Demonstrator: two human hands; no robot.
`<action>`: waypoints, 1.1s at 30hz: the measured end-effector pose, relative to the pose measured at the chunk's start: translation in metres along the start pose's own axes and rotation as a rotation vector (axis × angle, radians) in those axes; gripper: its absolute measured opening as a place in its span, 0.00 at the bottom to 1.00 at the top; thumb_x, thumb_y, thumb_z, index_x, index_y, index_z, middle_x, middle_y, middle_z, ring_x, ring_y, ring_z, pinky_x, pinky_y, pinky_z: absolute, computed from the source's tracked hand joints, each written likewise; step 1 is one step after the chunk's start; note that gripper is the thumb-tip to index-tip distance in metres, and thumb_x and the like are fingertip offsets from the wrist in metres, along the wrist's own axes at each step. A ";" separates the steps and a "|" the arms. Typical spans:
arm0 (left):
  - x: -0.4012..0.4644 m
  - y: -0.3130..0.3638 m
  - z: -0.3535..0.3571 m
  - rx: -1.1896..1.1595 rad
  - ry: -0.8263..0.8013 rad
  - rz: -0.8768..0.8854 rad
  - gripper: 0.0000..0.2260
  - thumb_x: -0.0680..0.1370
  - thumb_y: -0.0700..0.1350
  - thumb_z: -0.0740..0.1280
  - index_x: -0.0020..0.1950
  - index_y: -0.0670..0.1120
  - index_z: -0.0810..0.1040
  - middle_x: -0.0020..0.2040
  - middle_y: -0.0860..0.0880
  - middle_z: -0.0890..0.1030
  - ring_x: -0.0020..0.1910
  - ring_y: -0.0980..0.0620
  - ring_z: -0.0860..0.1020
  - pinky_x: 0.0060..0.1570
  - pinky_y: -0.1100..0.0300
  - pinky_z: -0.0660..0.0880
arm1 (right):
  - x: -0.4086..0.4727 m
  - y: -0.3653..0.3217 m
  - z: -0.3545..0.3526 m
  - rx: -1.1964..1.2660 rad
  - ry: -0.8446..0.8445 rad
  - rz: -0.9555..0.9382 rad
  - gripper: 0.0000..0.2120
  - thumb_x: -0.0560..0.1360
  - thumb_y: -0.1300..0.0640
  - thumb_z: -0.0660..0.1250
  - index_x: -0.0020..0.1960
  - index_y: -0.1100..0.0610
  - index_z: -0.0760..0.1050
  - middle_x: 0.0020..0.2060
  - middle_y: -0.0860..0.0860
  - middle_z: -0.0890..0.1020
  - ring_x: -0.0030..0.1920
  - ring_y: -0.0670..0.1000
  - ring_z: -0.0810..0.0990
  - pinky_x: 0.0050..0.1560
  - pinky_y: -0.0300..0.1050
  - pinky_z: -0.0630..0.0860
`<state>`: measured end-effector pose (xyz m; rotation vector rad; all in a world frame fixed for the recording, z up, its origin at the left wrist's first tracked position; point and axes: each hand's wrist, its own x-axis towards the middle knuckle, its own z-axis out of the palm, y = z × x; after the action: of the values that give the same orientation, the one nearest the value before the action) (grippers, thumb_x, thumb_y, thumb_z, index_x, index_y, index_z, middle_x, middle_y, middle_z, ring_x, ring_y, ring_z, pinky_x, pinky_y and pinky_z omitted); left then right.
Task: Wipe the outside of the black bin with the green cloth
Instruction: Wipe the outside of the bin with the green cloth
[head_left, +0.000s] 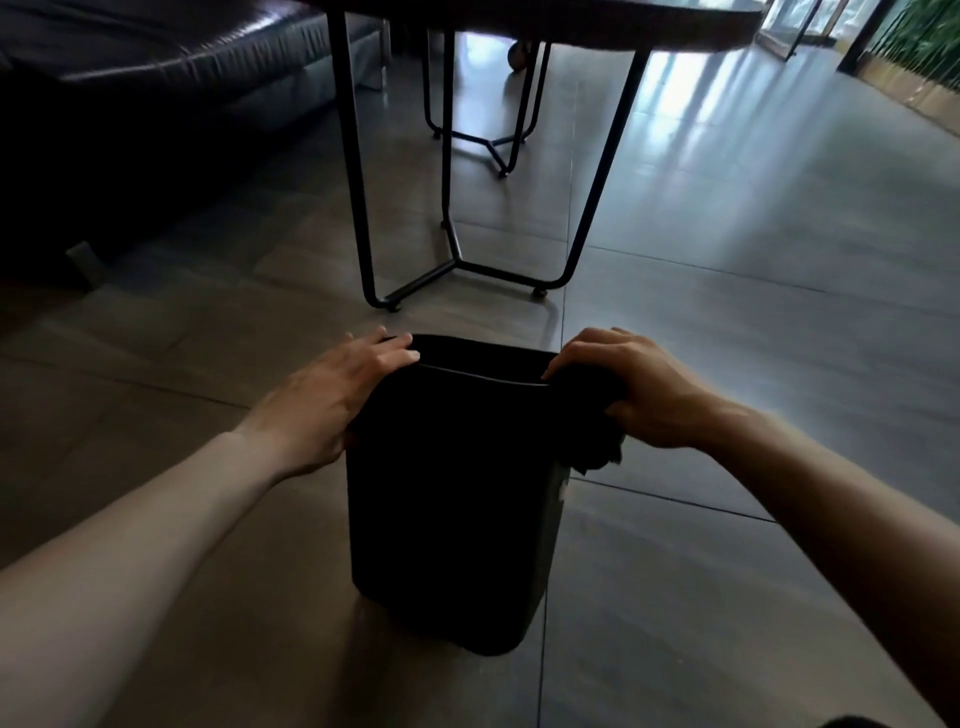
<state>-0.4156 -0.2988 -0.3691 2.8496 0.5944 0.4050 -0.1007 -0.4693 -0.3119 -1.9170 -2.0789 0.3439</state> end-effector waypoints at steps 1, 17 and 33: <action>0.000 0.000 0.000 0.004 0.000 -0.006 0.41 0.71 0.36 0.75 0.79 0.51 0.60 0.80 0.53 0.60 0.81 0.51 0.55 0.79 0.49 0.55 | 0.000 0.000 0.000 -0.005 -0.003 -0.010 0.31 0.65 0.73 0.68 0.62 0.49 0.80 0.57 0.49 0.79 0.57 0.56 0.76 0.59 0.52 0.74; 0.044 0.077 -0.015 -0.150 0.077 0.155 0.44 0.71 0.62 0.72 0.81 0.57 0.52 0.80 0.57 0.60 0.79 0.62 0.55 0.79 0.57 0.56 | 0.012 -0.047 -0.019 -0.240 -0.093 0.002 0.24 0.66 0.54 0.68 0.62 0.42 0.73 0.51 0.43 0.78 0.53 0.52 0.77 0.37 0.39 0.65; 0.035 0.040 -0.005 -0.117 0.194 0.092 0.36 0.74 0.55 0.73 0.78 0.60 0.59 0.80 0.60 0.59 0.80 0.57 0.55 0.79 0.50 0.56 | 0.015 -0.061 0.018 0.212 0.592 0.055 0.29 0.65 0.71 0.67 0.61 0.50 0.69 0.57 0.49 0.81 0.55 0.53 0.80 0.51 0.40 0.75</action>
<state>-0.3721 -0.3197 -0.3467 2.7515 0.4568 0.7141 -0.1648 -0.4592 -0.3058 -1.6881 -1.5413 -0.0030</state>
